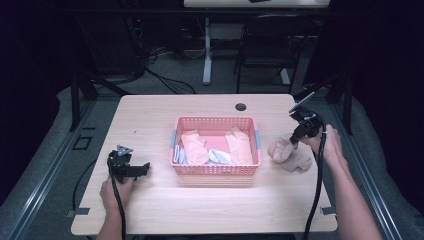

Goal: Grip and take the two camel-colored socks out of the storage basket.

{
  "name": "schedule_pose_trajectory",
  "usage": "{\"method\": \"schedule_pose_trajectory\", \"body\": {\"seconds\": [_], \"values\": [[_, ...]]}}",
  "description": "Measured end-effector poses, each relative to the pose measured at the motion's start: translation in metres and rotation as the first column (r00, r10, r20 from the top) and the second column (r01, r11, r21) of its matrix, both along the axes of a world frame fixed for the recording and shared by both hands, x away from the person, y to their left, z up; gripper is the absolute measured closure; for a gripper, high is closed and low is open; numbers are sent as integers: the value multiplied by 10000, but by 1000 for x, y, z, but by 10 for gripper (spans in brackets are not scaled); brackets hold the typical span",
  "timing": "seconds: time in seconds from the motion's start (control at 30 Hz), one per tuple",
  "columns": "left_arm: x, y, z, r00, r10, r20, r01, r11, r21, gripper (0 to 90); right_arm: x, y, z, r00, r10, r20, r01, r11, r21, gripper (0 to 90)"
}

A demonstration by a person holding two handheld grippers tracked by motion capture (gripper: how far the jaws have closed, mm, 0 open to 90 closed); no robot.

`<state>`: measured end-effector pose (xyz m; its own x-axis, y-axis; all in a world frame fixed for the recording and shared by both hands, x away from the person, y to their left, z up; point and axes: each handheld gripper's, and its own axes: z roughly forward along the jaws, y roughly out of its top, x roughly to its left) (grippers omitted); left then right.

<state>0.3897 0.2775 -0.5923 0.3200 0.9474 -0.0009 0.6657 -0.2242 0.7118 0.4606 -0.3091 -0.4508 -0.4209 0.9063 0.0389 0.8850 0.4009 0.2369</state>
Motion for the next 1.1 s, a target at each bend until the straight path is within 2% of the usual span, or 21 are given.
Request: {"method": "schedule_pose_trajectory", "body": {"seconds": [0.17, 0.27, 0.3, 0.4, 0.47, 0.5, 0.53, 0.63, 0.7, 0.77, 0.9, 0.97, 1.0, 1.1], "values": [[0, 0, 0, 10000, 0, 0, 0, 10000, -1, 0, 5, -2, -21, 9993, -114, -369, 124, 9996, 263, 834], [0, 0, 0, 10000, -1, -1, 1, 10000, 1, 0, 10, -2, -33, 9982, -118, -591, 125, 9999, 116, 833], [0, 0, 0, 10000, -3, -1, 3, 10000, 2, 0, 10, -1, -38, 9981, -276, -551, 280, 9996, 63, 833], [0, 0, 0, 10000, 0, -1, 0, 10000, -3, 0, 13, -2, -46, 9977, -303, -601, 311, 9994, 132, 827], [0, 0, 0, 10000, -4, -5, 4, 10000, 0, 0, 13, -2, -49, 9975, -389, -589, 393, 9992, 61, 775], [0, 0, 0, 10000, -3, -4, 3, 10000, -2, 0, 12, -3, -48, 9979, -450, -462, 454, 9989, 72, 675], [0, 0, 0, 10000, -2, -2, 2, 10000, 0, 0, 12, -3, -48, 9979, -450, -462, 454, 9989, 72, 675], [0, 0, 0, 10000, -3, -2, 3, 10000, 0, 0, 7, -5, -40, 9981, -587, -162, 589, 9982, 135, 568], [0, 0, 0, 10000, 0, -1, 0, 10000, -3, 0, 3, -6, -31, 9988, -491, -4, 491, 9987, 136, 500], [0, 0, 0, 10000, -2, -2, 2, 10000, -1, 0, -3, -6, -23, 9986, -478, 228, 478, 9989, 11, 409], [0, 0, 0, 10000, -4, -3, 4, 10000, 2, 0, -18, -5, -8, 9975, -251, 656, 234, 9994, 256, 278], [0, 0, 0, 10000, -2, -1, 2, 10000, 0, 0, -31, -4, 1, 9950, -29, 1002, -7, 9994, 359, 181], [0, 0, 0, 10000, -1, -1, 1, 10000, -1, 0, -31, -4, 1, 9950, -29, 1002, -7, 9994, 359, 181], [0, 0, 0, 10000, 0, -1, 0, 10000, -1, 0, -44, -1, 7, 9909, 201, 1334, -261, 9987, 436, 136]]}}
